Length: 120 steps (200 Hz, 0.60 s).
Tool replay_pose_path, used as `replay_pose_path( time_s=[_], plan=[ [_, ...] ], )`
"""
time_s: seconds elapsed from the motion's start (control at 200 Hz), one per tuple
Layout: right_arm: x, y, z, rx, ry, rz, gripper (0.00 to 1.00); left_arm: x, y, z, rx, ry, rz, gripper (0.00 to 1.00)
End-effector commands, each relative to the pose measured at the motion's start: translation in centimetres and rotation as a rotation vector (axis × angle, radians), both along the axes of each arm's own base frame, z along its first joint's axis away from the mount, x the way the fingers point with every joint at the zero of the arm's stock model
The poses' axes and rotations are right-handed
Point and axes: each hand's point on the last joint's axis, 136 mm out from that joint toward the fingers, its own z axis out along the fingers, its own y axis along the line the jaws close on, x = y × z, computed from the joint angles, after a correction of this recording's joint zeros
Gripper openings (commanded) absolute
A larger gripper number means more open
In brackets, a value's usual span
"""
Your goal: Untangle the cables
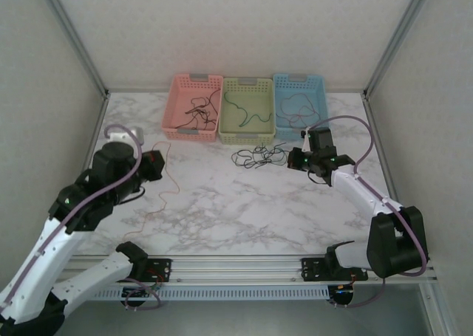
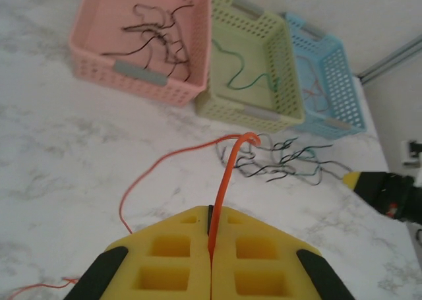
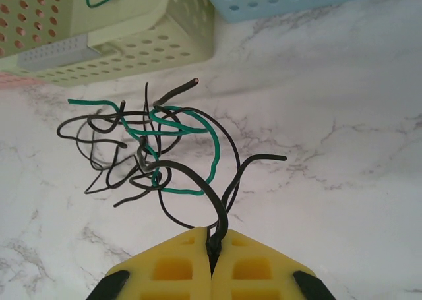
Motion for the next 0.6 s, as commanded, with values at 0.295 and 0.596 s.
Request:
replay_pose_path(
  time_s=[0.295,0.596],
  plan=[
    [-3.0,-0.6,-3.3,0.004,0.115,-0.014,0.00,3.0,-8.6,5.8,-0.126,-0.046,-0.305,0.00],
    [-4.2,0.1,-3.5,0.044,0.133,0.001,0.10,3.1,-9.9,-1.2,-0.070,0.099,-0.342,0.00]
  ],
)
